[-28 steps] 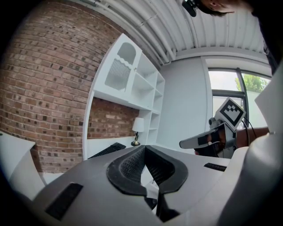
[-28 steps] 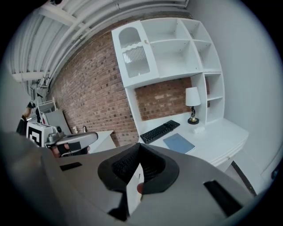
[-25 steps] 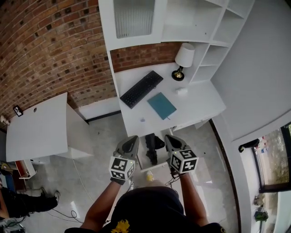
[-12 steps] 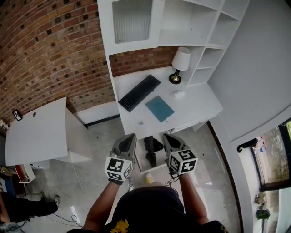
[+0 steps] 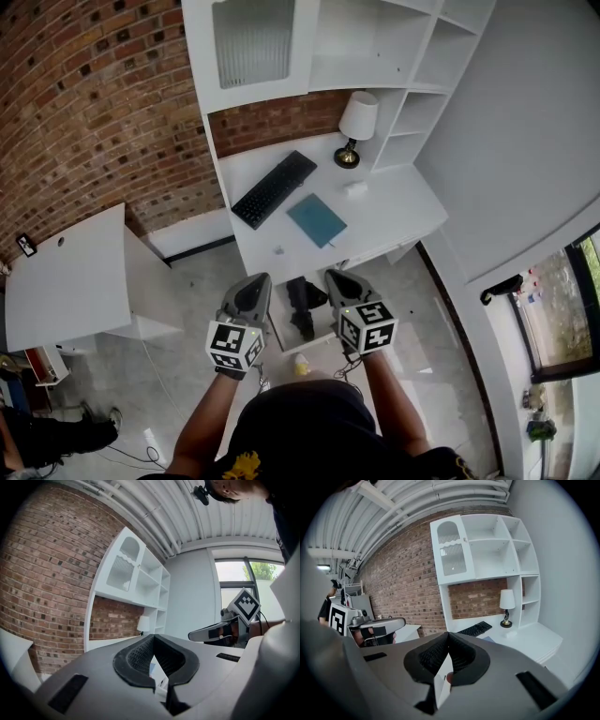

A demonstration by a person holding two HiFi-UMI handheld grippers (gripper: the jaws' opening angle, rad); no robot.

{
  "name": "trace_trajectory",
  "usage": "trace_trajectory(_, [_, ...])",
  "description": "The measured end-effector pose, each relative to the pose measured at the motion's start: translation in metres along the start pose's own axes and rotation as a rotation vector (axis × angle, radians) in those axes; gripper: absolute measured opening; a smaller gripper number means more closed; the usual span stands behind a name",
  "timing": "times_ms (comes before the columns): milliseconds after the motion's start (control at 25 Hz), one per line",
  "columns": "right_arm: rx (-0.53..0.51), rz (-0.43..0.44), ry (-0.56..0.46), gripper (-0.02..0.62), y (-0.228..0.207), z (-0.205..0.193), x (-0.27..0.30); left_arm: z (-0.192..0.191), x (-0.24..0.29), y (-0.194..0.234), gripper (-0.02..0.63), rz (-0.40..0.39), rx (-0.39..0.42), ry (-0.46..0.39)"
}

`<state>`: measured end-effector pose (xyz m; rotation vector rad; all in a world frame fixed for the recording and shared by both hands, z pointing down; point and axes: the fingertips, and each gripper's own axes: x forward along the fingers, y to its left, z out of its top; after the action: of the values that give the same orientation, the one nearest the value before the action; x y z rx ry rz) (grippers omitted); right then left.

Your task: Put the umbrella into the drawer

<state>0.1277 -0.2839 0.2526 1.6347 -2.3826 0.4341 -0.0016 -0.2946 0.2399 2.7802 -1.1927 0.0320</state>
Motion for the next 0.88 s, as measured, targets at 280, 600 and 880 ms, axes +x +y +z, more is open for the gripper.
trace_trajectory(280, [-0.004,0.021,0.01,0.002,0.008,-0.001,0.005,-0.001,-0.006,0.006,0.014,0.012,-0.004,0.01])
trace_trajectory(600, [-0.023,0.008,0.022,0.002,-0.002,-0.001,0.0,-0.002,0.003,-0.001,0.014,-0.003,-0.009,0.014])
trace_trajectory(880, [-0.03,0.008,0.024,0.002,-0.005,-0.003,0.0,-0.004,0.002,0.0,0.014,0.005,-0.009,0.018])
